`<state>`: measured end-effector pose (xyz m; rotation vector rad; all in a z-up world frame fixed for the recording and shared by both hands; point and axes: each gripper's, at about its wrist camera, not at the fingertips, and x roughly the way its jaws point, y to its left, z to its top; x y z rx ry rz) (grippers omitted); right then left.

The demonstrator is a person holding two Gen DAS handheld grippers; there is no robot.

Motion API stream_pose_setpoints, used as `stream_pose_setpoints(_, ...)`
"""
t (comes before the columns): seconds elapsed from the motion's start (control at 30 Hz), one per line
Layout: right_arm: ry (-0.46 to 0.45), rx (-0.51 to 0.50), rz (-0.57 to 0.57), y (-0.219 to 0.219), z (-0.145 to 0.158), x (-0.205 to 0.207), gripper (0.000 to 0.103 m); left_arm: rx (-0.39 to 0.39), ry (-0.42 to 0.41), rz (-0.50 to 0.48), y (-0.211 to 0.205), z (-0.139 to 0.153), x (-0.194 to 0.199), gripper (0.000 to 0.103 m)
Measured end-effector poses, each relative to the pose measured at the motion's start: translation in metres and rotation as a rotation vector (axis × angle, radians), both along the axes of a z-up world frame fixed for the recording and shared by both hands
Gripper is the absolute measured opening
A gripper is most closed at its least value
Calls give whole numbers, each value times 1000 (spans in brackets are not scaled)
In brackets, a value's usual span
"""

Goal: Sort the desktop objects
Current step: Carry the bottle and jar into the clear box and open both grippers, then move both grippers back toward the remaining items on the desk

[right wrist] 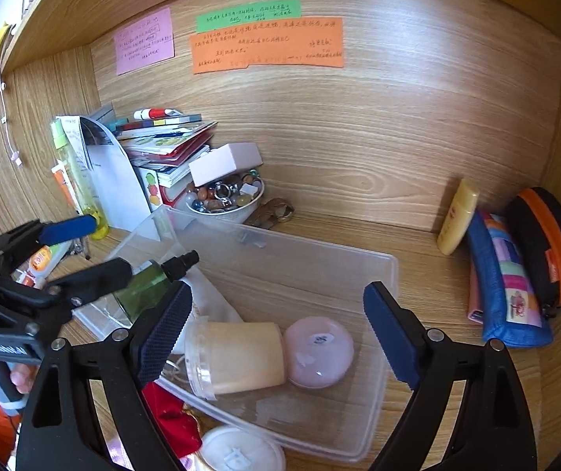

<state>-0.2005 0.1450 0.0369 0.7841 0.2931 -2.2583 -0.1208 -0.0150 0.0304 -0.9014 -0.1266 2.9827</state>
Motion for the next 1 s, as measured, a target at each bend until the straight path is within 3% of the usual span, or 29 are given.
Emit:
stream_pose_setpoints(0.27, 49, 8, -8, 33, 7, 30, 88, 17, 4, -59, 10, 11, 33, 95)
stream_pose_setpoints(0.53, 82, 103, 8, 55, -12, 58, 88, -13, -30, -63, 11, -1, 59, 96)
stream_pose_setpoints(0.8, 25, 168, 7, 79, -47, 72, 88, -57, -109, -40, 13, -29, 78, 96)
stream_pose_setpoints(1.0, -34, 198, 14, 88, -67, 79, 88, -14, -171, -137, 39, -43, 85, 96)
